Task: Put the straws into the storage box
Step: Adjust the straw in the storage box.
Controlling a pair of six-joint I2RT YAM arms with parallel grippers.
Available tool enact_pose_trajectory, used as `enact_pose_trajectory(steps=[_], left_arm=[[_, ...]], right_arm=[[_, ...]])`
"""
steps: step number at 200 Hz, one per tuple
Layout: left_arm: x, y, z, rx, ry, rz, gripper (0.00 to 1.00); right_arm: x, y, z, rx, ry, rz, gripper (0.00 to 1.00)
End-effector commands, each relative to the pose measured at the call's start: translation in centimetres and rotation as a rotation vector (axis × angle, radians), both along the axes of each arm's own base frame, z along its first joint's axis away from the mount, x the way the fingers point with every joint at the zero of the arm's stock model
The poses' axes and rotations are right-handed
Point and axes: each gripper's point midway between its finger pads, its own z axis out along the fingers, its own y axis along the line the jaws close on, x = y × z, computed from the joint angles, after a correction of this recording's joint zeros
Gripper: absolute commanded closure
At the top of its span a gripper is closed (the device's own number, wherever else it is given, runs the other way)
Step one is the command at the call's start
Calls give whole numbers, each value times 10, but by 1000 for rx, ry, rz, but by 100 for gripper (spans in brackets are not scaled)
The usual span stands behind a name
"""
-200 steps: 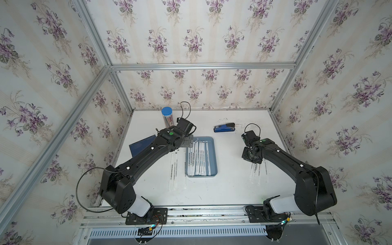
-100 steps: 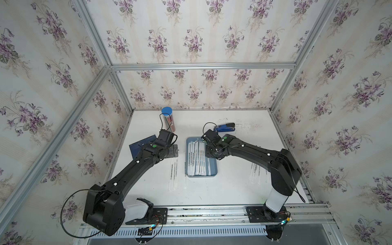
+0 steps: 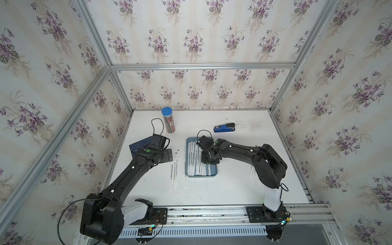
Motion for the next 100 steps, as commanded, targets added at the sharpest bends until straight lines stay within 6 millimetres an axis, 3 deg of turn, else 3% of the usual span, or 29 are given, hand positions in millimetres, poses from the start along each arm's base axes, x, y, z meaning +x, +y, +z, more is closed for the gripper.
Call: enact_pose_trajectory(steps=[1, 100], left_arm=[[0, -4, -1, -22, 10, -14, 2], [0, -8, 1, -36, 15, -24, 5]], right_arm=[[3, 3, -3, 34, 4, -11, 69], [2, 9, -4, 58, 11, 3, 70]])
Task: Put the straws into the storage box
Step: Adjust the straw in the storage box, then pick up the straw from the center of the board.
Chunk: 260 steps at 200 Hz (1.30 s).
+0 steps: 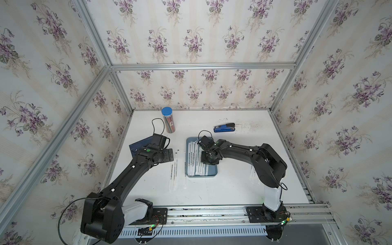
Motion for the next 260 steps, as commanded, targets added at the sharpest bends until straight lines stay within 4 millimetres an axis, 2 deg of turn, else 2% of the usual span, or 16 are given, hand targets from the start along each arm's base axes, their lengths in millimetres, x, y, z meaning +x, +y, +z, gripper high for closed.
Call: enact_pose_trajectory(steps=[1, 29, 57, 75, 85, 89, 99, 104, 116, 140, 143, 175, 198, 260], left_arm=[[-2, -1, 1, -4, 9, -9, 6], [-8, -1, -5, -8, 51, -10, 15], [-19, -4, -16, -21, 110, -27, 31], [-24, -8, -30, -31, 155, -43, 42], [-24, -12, -38, -47, 187, -52, 44], [-24, -15, -42, -55, 200, -59, 50], [-26, -17, -52, -56, 242, -60, 52], [-26, -19, -57, -61, 257, -65, 56], [-28, -22, -64, -64, 281, -74, 57], [-25, -28, -64, -62, 266, -89, 57], [-27, -28, -70, -56, 291, -88, 57], [-31, -32, -85, -36, 342, -102, 58], [-36, -29, -95, -18, 374, -90, 63], [-41, -34, -109, -11, 416, -107, 73]], right_arm=[[2, 2, 2, 8, -9, 3, 70], [5, 1, 11, 4, -28, 5, 70], [12, -1, 34, -14, -75, 21, 70], [16, -5, 46, -35, -105, 32, 70], [18, -6, 49, -45, -116, 39, 70], [19, -7, 50, -47, -119, 38, 70], [21, -7, 51, -47, -125, 37, 70], [22, -7, 51, -44, -127, 34, 70], [24, -5, 54, -37, -136, 31, 70], [26, -8, 56, -41, -144, 26, 70], [26, -8, 55, -43, -145, 28, 70], [25, -12, 53, -49, -145, 23, 70], [26, -14, 55, -46, -151, 18, 70], [26, -16, 53, -48, -150, 18, 70]])
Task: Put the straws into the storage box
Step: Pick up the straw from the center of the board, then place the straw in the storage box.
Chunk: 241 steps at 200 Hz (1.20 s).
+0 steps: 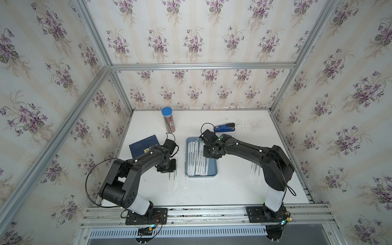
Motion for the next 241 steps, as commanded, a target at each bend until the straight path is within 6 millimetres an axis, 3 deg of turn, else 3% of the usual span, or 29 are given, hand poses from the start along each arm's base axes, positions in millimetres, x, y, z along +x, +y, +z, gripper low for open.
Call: enact_pose_trajectory(steps=[1, 33, 83, 119, 147, 158, 180, 217, 241], left_arm=[[-3, -3, -8, -10, 22, 1, 74], [-7, 0, -6, 0, 29, 2, 81], [4, 2, 32, 8, -55, -18, 87], [9, 1, 41, 12, -58, -37, 90], [21, -10, 81, -42, -116, -56, 92], [30, -23, 109, -116, -180, -60, 92], [47, -63, 139, -271, -236, -93, 91], [80, -161, 129, -424, -201, -196, 91], [95, -210, 118, -454, -208, -259, 91]], right_arm=[[2, -2, 3, -7, -17, -1, 70], [2, -2, 4, -4, -19, -1, 70], [4, -1, 10, 2, -32, -1, 70], [6, -1, 17, 8, -44, -2, 70], [10, -10, 26, 11, -53, -21, 70], [14, -17, 33, 21, -65, -37, 70], [27, -37, 46, 39, -87, -78, 70], [42, -70, 54, 55, -103, -143, 71], [42, -83, 55, 50, -114, -168, 70]])
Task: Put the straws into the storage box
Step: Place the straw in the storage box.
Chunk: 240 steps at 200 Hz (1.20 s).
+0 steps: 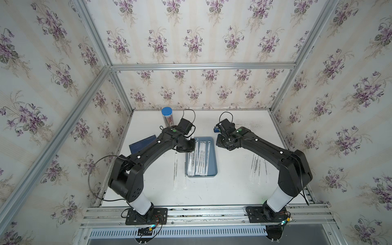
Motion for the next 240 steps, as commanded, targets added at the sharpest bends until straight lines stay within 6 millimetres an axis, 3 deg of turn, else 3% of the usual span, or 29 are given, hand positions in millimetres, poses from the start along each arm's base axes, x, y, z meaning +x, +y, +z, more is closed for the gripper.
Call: enact_pose_trajectory(steps=[1, 25, 55, 112, 168, 212, 240], left_arm=[[13, -48, -4, -87, -9, -46, 91], [17, -81, -24, -99, 38, -107, 91], [12, -97, -48, -132, 109, -109, 91], [9, -98, -82, -101, 154, -95, 91], [16, -90, -96, -58, 146, -62, 91], [14, -86, -98, -55, 145, -45, 91], [12, -87, -111, -44, 176, -52, 91]], right_arm=[[0, -10, 2, -8, -8, -4, 70], [-3, -19, -3, 0, 0, -20, 71], [-4, -23, -5, -8, 0, -27, 71], [-3, -19, -11, -1, 8, -20, 71], [-5, -24, -9, -16, 8, -23, 71], [-4, -22, -9, -13, 8, -21, 71], [-3, -22, -9, -10, 6, -22, 71]])
